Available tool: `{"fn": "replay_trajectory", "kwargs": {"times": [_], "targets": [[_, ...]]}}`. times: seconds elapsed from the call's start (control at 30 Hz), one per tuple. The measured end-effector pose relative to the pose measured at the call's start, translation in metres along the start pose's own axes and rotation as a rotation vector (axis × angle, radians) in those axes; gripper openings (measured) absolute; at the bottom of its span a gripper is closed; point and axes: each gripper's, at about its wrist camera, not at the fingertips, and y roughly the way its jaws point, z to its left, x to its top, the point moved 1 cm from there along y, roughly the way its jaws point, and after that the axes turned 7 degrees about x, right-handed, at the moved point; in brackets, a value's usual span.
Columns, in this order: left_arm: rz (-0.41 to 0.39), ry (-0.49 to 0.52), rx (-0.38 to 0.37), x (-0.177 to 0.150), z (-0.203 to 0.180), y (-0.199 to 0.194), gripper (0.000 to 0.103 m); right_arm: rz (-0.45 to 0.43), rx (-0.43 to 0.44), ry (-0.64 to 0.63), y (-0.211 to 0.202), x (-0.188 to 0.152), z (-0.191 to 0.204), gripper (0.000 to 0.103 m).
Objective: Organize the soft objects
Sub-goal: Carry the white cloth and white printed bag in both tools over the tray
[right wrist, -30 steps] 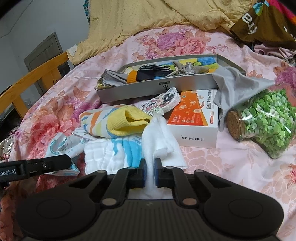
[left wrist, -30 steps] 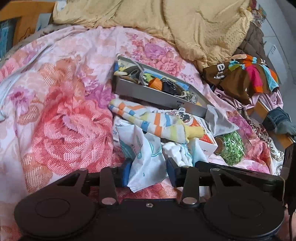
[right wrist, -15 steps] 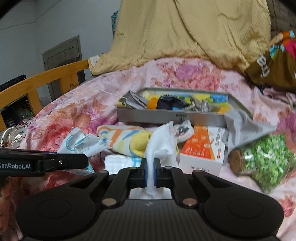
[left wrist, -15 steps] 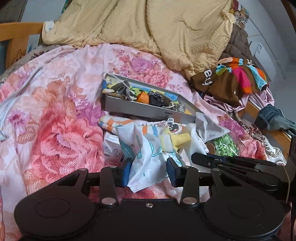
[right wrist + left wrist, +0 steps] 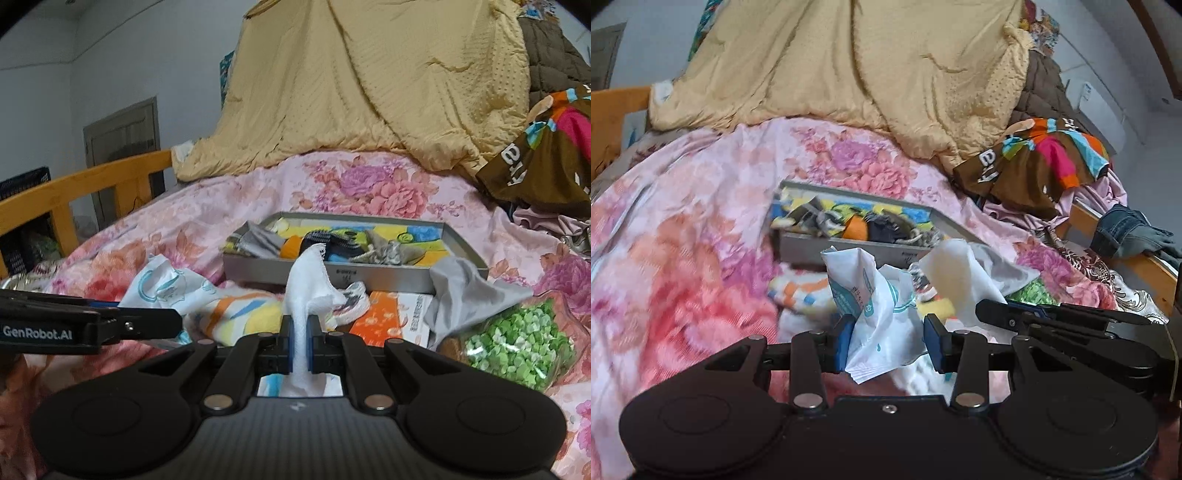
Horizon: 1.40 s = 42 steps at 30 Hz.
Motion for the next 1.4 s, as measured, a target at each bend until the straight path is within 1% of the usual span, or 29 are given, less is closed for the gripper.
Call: {"fn": "replay_trajectory", "kwargs": {"times": [0.23,0.43,0.6,0.8,0.97,1.07,1.23,1.4], "targets": [[-0.034,0.006,-0.030,0.028,-0.016,0.028,0.043,-0.055,-0.012,0.049,0.003,0.014,-0.022,0.007],[-0.041,0.018,-0.047,0.057,-0.032,0.059,0.043,-0.106,-0.014,0.115,0.016,0.032,-0.051,0.007],[-0.045,0.063,-0.056,0.080,-0.045,0.083,0.043,-0.157,-0.036,0.147,0.032,0.048,-0.076,0.007],[-0.039,0.093,-0.066,0.104,-0.060,0.114,0.043,-0.218,-0.051,0.200,0.055,0.065,-0.113,0.007],[-0.039,0.102,-0.065,0.120,-0.075,0.150,0.043,-0.239,-0.080,0.238,0.074,0.074,-0.144,0.007],[-0.024,0.085,-0.068,0.125,-0.082,0.173,0.043,-0.235,-0.087,0.273,0.082,0.074,-0.160,0.007],[0.010,0.085,-0.064,0.129,-0.090,0.208,0.043,-0.239,-0.100,0.335,0.091,0.071,-0.183,0.007],[0.082,0.058,-0.072,0.130,-0.094,0.241,0.043,-0.208,-0.110,0.392,0.100,0.068,-0.204,0.007]]}}
